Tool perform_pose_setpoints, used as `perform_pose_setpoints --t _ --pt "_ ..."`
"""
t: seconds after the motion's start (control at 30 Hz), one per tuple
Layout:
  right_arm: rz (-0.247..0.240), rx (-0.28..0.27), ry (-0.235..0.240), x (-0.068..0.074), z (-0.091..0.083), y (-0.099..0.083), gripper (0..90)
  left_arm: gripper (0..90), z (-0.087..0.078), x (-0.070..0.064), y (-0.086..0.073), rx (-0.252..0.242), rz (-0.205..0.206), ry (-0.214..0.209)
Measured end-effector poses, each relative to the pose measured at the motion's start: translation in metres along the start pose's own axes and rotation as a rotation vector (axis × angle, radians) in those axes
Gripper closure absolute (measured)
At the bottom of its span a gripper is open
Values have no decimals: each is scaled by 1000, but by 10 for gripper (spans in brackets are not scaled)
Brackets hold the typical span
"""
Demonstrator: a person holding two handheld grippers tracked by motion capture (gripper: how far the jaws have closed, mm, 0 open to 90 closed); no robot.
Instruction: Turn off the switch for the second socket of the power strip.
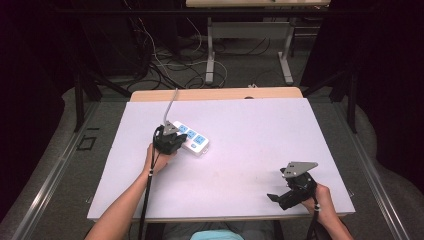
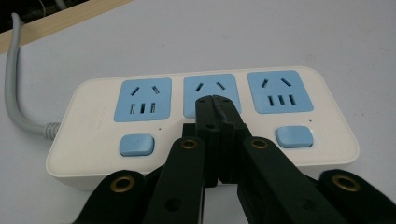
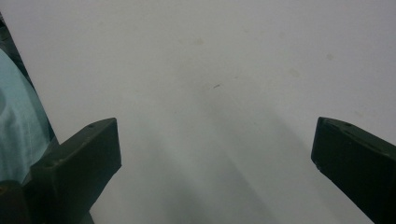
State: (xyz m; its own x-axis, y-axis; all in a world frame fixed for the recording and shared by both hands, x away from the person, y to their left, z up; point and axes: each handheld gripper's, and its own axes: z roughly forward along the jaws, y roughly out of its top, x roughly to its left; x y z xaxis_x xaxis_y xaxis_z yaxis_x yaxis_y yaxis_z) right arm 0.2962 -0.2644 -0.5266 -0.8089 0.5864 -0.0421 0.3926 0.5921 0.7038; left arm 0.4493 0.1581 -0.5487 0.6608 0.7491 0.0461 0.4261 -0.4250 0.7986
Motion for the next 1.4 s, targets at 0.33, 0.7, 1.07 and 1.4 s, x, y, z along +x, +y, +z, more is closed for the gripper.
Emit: perform_pose_setpoints --t 0.33,0.7,1.07,1.4 --pt "2 1 -3 0 0 0 10 900 1 0 -1 -8 -3 1" --pt "3 1 -3 0 0 0 11 900 0 1 -1 -13 -5 -7" --pt "1 3 -8 0 0 0 10 900 0 1 -1 -14 -3 -5" --pt "-2 2 -9 0 1 0 11 900 0 1 -2 -15 -4 -6"
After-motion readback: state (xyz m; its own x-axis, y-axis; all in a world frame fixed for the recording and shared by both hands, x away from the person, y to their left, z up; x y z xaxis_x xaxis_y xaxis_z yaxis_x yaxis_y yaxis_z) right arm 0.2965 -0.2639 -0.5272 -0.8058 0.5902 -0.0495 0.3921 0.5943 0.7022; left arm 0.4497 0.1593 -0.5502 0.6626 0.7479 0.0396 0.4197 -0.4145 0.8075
